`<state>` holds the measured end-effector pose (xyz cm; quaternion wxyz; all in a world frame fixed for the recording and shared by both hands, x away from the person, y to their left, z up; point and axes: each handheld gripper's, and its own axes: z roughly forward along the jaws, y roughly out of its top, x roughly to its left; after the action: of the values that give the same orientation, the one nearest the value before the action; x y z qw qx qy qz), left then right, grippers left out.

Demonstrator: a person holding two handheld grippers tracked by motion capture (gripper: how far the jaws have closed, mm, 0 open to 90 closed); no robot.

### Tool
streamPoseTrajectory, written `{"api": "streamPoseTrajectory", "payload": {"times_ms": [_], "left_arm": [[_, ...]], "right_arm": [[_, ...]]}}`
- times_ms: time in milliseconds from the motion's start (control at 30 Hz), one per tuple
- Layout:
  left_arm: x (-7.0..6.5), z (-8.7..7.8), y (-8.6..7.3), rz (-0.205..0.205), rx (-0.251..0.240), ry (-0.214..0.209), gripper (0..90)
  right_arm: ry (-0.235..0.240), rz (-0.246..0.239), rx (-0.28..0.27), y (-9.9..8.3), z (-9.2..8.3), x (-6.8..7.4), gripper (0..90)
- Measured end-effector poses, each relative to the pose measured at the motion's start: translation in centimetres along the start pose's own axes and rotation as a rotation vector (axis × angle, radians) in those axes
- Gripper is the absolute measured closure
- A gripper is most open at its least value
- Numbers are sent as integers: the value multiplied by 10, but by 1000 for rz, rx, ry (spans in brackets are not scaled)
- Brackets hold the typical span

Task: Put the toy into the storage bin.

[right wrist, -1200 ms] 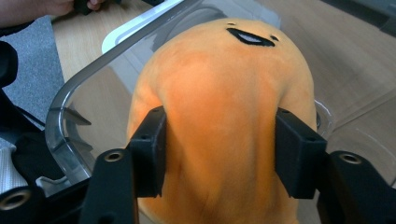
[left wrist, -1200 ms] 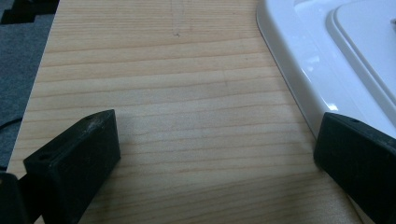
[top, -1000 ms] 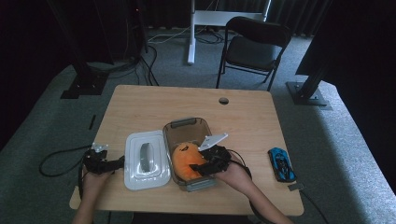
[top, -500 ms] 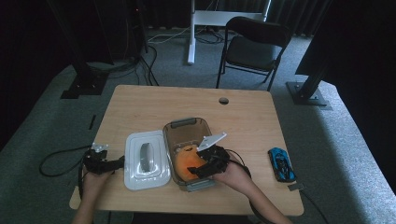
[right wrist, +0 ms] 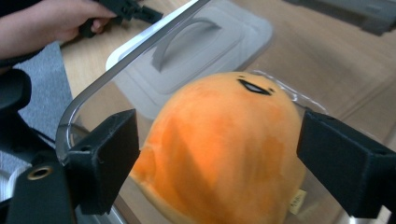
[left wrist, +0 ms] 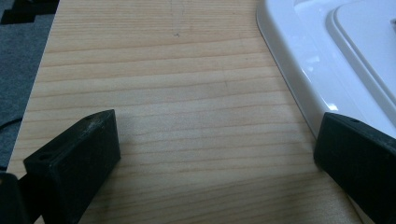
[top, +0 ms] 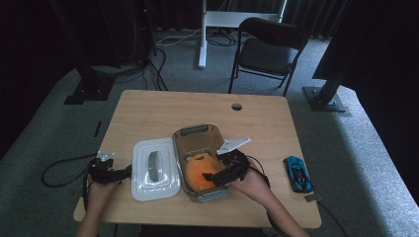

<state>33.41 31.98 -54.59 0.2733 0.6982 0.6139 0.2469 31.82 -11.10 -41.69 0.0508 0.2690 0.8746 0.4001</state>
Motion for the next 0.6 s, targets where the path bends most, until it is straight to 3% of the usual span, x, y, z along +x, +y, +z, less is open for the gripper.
{"api": "streamPoseTrajectory", "payload": {"times_ms": [600], "left_arm": [[0,0,0,0,0,0,7]], "right_arm": [[-105,52,-97,-6,-32,-18,108]]}}
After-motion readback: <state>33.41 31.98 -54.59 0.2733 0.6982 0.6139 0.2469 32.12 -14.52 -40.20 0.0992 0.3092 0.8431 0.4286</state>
